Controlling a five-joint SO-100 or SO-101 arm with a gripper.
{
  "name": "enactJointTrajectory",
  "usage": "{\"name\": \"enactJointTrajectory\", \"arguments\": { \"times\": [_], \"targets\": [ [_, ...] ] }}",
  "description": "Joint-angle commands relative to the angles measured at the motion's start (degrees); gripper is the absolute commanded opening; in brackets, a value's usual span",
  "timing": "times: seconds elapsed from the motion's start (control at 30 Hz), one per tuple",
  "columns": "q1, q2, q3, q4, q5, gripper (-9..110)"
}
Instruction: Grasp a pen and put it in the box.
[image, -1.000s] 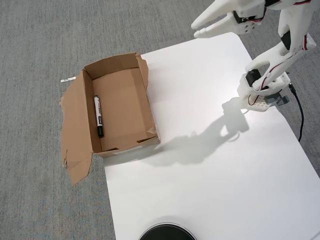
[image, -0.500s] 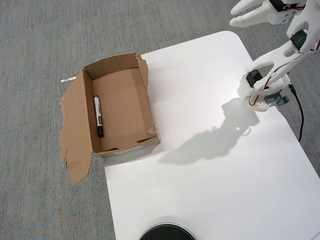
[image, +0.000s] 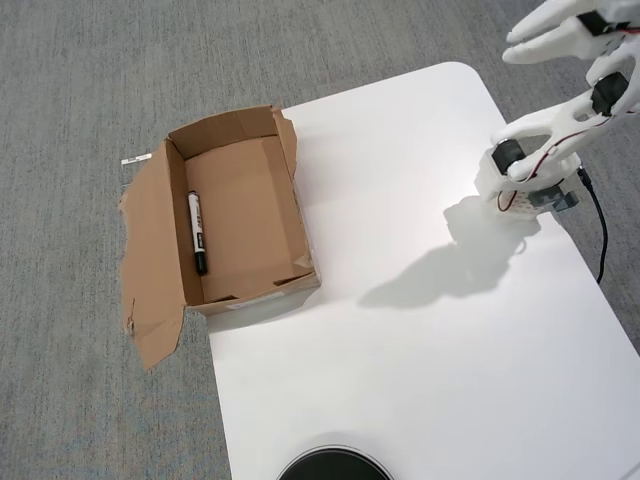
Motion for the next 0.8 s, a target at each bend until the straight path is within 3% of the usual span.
{"name": "enactJointTrajectory", "arguments": {
  "times": [0.0,0.43,0.77],
  "targets": [
    [-0.40,10.02,13.32,-0.62,0.57,7],
    [-0.40,36.91,48.47,-1.58,0.57,7],
    [-0.40,40.96,69.74,-17.75,0.31,7]
  ]
}}
